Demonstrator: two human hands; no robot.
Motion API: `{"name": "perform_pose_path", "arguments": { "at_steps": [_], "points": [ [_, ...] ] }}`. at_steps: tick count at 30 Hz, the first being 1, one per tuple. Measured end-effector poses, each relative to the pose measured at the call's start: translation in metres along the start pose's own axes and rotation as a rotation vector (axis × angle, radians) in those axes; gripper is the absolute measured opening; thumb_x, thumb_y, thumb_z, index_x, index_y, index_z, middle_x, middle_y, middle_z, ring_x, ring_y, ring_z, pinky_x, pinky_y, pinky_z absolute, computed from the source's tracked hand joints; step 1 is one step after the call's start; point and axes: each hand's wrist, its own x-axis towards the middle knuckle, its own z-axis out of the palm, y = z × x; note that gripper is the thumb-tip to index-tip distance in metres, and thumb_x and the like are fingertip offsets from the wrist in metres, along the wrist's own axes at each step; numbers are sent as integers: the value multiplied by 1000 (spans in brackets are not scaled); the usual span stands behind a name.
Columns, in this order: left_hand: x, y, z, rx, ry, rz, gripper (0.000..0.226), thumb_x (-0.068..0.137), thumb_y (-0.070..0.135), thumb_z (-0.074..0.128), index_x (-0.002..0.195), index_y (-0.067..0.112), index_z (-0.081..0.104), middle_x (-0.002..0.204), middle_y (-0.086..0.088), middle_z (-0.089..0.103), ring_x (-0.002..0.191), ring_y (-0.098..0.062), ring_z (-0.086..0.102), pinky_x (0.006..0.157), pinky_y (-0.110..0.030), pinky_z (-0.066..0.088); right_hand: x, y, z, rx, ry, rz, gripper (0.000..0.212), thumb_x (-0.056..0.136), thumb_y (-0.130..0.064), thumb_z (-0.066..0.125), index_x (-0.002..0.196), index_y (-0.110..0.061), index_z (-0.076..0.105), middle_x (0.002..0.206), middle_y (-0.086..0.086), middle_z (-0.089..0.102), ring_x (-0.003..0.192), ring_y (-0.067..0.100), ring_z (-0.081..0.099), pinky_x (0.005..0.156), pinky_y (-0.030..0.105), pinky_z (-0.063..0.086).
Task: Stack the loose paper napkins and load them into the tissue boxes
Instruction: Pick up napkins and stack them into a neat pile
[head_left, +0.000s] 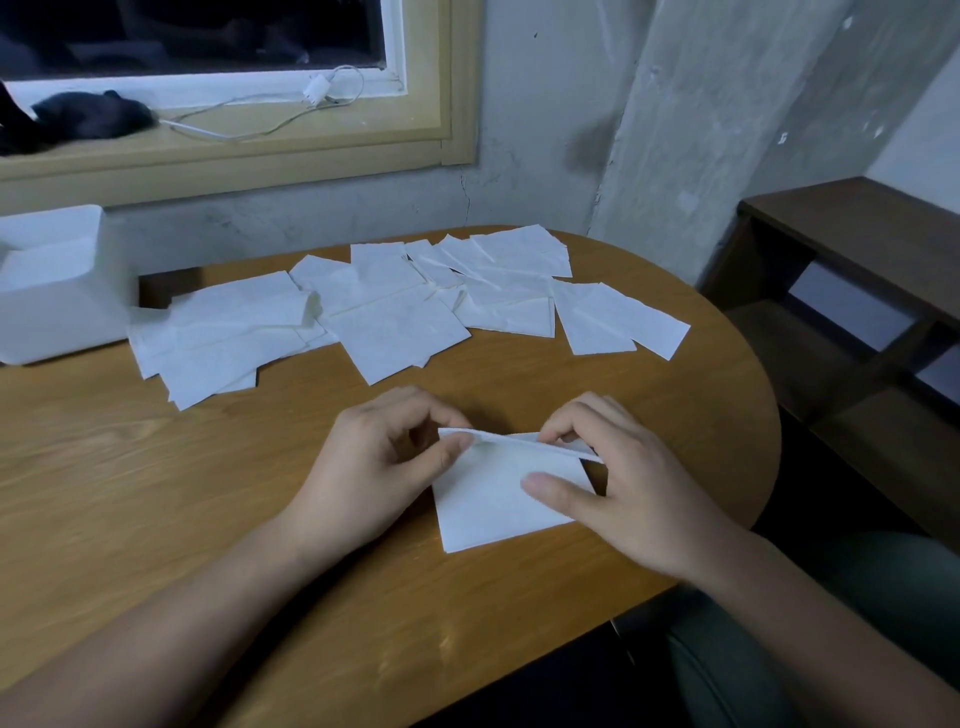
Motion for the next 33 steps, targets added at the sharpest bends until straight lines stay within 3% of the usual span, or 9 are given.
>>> {"name": "perform_pose_path", "arguments": {
  "at_steps": [3, 6, 9, 12, 15, 18, 23, 29, 33],
  "points": [
    [-1, 2, -1, -108, 34, -81, 5, 99, 32, 77, 95, 30, 78, 86, 7, 74, 67, -16, 56, 63, -28, 45, -3, 8, 3, -43, 26, 54, 24, 92, -49, 77, 108, -37, 63, 110, -22, 58, 110, 9, 58, 86, 23, 48],
    [0, 2, -4, -217, 82, -150, 9, 98, 36, 77, 97, 27, 79, 76, -3, 68, 68, -28, 55, 65, -39, 45, -3, 8, -2, 141, 159, 159, 7, 101, -28, 71, 96, -31, 68, 98, -14, 69, 95, 10, 68, 76, 25, 53],
    [4, 3, -9, -346, 95, -198, 9, 96, 32, 80, 99, 23, 81, 87, -20, 69, 83, -47, 61, 76, -53, 52, -4, 3, -10, 394, 194, 235, 11, 103, -22, 70, 93, -19, 71, 90, -7, 77, 85, 11, 73, 71, 25, 57],
    [8, 5, -12, -445, 69, -259, 13, 91, 29, 84, 97, 18, 82, 94, -29, 69, 94, -55, 62, 89, -65, 52, -4, 1, -13, 525, 192, 270, 4, 102, -15, 72, 102, -13, 75, 97, -1, 81, 92, 17, 77, 77, 29, 63],
    [10, 2, -14, -435, -31, -353, 16, 89, 29, 87, 97, 17, 81, 92, -21, 74, 95, -44, 71, 96, -58, 54, -3, 3, -14, 554, 148, 381, 10, 100, -15, 74, 109, -18, 74, 94, -4, 82, 84, 9, 77, 69, 22, 58],
    [12, -3, -14, -295, -166, -431, 15, 88, 35, 88, 96, 24, 81, 85, -3, 78, 84, -22, 74, 89, -41, 53, -4, 7, -12, 465, 42, 467, 15, 98, -20, 77, 112, -22, 71, 88, -3, 82, 72, 12, 76, 60, 21, 52],
    [12, -6, -12, -73, -253, -453, 14, 88, 38, 89, 93, 27, 80, 89, 10, 80, 83, -9, 74, 85, -32, 54, -6, 10, -6, 391, 16, 514, 21, 95, -21, 81, 112, -24, 69, 82, -2, 80, 69, 17, 78, 57, 18, 50],
    [11, -12, -10, 93, -264, -425, 21, 85, 43, 91, 94, 33, 75, 89, 17, 78, 82, -3, 71, 73, -18, 52, -3, 11, -1, 275, 13, 487, 27, 90, -24, 84, 110, -29, 65, 79, -2, 77, 70, 15, 77, 77, 43, 65],
    [11, -16, -8, 140, -255, -400, 23, 83, 45, 91, 92, 34, 73, 87, 18, 76, 80, -2, 69, 67, -13, 48, -4, 12, -1, 222, 23, 472, 31, 90, -25, 84, 112, -32, 63, 77, -5, 76, 69, 10, 75, 76, 38, 64]
  ]
}}
